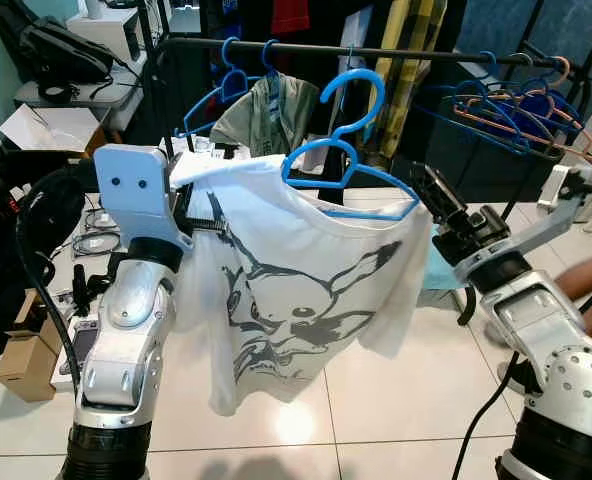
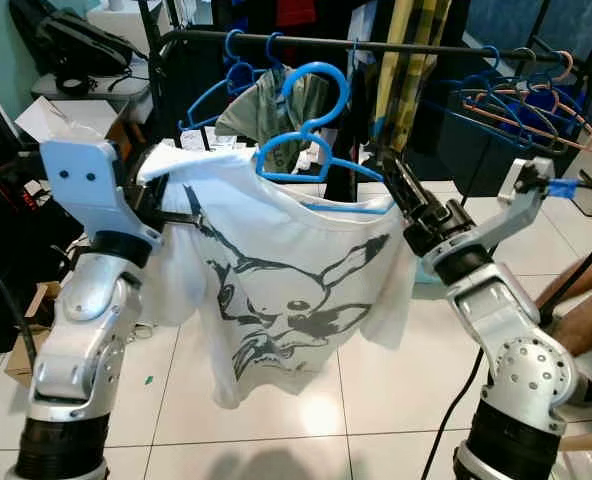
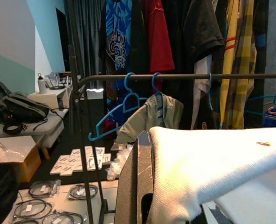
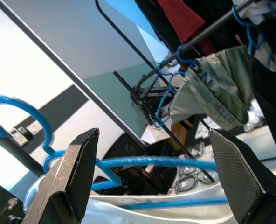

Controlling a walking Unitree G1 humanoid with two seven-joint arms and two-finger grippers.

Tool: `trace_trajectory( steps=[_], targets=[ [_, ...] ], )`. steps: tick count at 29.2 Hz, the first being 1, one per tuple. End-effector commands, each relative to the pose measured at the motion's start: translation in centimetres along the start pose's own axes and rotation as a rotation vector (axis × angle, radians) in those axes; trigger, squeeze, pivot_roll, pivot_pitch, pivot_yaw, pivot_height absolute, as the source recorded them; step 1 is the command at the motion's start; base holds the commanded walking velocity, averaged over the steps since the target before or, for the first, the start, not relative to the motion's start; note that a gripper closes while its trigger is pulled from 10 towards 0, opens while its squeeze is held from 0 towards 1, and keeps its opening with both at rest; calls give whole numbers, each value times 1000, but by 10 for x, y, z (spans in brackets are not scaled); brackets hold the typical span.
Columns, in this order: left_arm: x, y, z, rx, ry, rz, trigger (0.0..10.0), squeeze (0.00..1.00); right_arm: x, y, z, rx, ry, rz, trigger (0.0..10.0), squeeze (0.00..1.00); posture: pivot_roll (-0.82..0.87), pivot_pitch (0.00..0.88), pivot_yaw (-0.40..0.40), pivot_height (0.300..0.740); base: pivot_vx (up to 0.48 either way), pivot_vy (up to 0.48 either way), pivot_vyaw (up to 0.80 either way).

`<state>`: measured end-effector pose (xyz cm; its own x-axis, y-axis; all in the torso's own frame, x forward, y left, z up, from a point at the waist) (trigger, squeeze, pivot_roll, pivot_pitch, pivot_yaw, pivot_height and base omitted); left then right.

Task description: Hang hanger

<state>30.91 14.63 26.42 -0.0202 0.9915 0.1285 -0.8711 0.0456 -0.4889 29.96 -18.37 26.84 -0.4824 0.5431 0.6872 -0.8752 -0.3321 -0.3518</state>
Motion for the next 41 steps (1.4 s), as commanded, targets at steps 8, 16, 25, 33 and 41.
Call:
trace_trajectory(
  steps=[8,16,25,33,41],
  targets=[
    [9,6,-21,94,-4,79,10000,0,7,3,18,-37,102,3,10000,0,-104,94,-22,740,0,0,0],
    [28,6,-25,122,33,194,10000,0,-40,14,3,50,201,-296,10000,0,-102,97,-25,740,0,0,0],
    [28,5,-19,96,56,194,10000,0,-59,17,-11,76,169,-349,10000,0,-95,94,-26,740,0,0,0],
    [22,6,-18,89,72,167,10000,0,-64,-4,-24,84,84,-295,9529,0,-83,92,-22,740,0,0,0],
    [18,4,-16,81,74,142,10000,0,-64,-15,-37,147,95,-281,9490,0,-80,94,-22,740,0,0,0]
  ],
)
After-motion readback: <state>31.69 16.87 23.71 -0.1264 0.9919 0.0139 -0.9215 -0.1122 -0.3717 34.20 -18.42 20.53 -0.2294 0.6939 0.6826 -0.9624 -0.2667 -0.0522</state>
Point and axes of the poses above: a point about 5 cm out from each wrist's last joint towards the gripper, its own y axis pointing back from the gripper into the wrist, its own z axis along the axis of the wrist's last joint, x = y × z, the point moved 2 cm from there along -y, pointing out of the wrist towards the gripper, and after that the axes turned 6 degrees about -y, right-handed, at the moved point
